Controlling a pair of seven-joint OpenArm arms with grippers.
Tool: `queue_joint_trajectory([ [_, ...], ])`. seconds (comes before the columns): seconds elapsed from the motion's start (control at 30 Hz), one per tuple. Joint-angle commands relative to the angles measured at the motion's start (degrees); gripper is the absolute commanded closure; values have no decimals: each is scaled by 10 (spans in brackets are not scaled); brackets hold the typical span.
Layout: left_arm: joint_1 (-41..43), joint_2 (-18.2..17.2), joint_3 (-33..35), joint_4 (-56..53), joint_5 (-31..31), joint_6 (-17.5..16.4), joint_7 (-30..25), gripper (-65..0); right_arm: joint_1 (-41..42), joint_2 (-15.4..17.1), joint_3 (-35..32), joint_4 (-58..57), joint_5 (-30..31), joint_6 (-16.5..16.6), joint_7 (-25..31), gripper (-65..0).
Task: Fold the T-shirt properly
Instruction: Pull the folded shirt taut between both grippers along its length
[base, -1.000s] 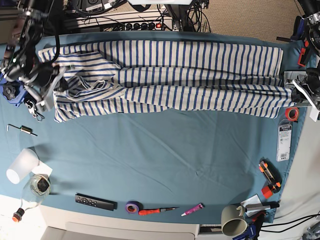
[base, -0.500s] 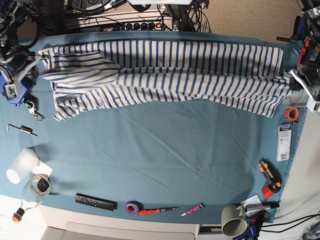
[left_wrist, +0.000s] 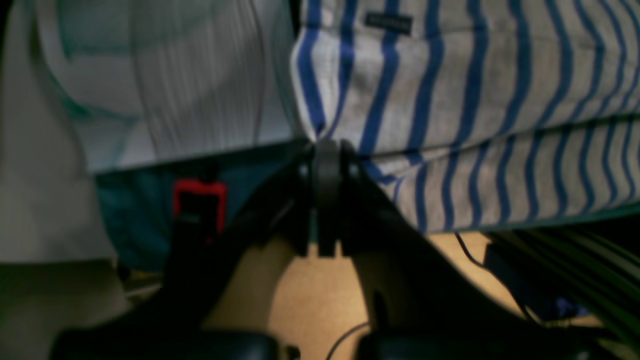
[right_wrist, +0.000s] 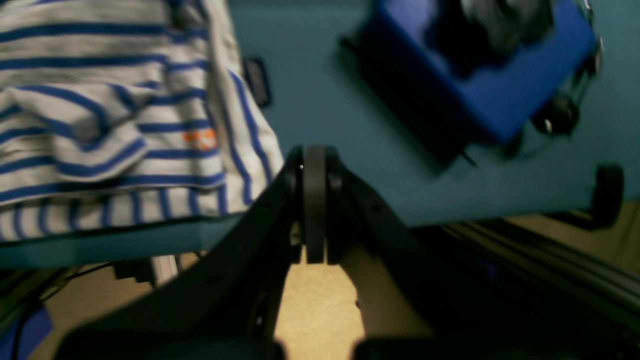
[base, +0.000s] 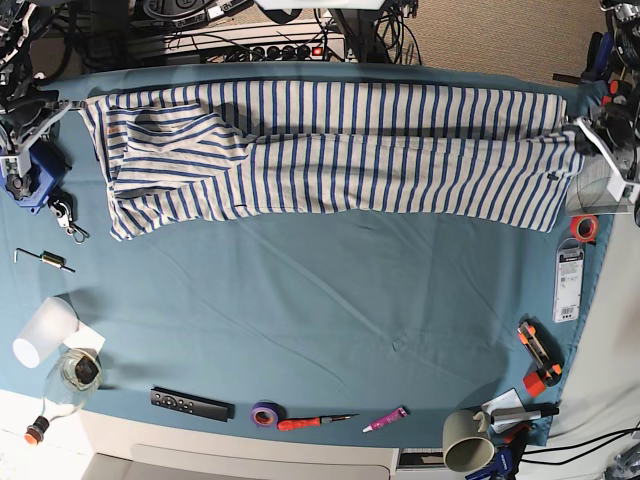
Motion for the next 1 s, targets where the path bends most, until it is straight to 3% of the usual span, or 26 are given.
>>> queue_joint_trajectory([
  [0.0, 3, -12, -5, 12, -7, 0, -1, 0, -2, 13, 7, 7, -7, -6, 13, 0],
  [0.17, 21, -3, -5, 40, -10, 0, 0, 0, -1, 13, 7, 7, -37, -30, 24, 0],
  [0.53, 71, 67, -5, 101, 4, 0, -12, 0, -1, 13, 7, 7, -35, -29, 28, 0],
  [0.83, 71, 66, -5, 101, 80, 2, -20, 0, -1, 13, 7, 7, -30, -30, 32, 0],
  [0.97, 75, 66, -5, 101, 111, 30, -20, 0, -1, 13, 7, 7, -30, -30, 32, 0],
])
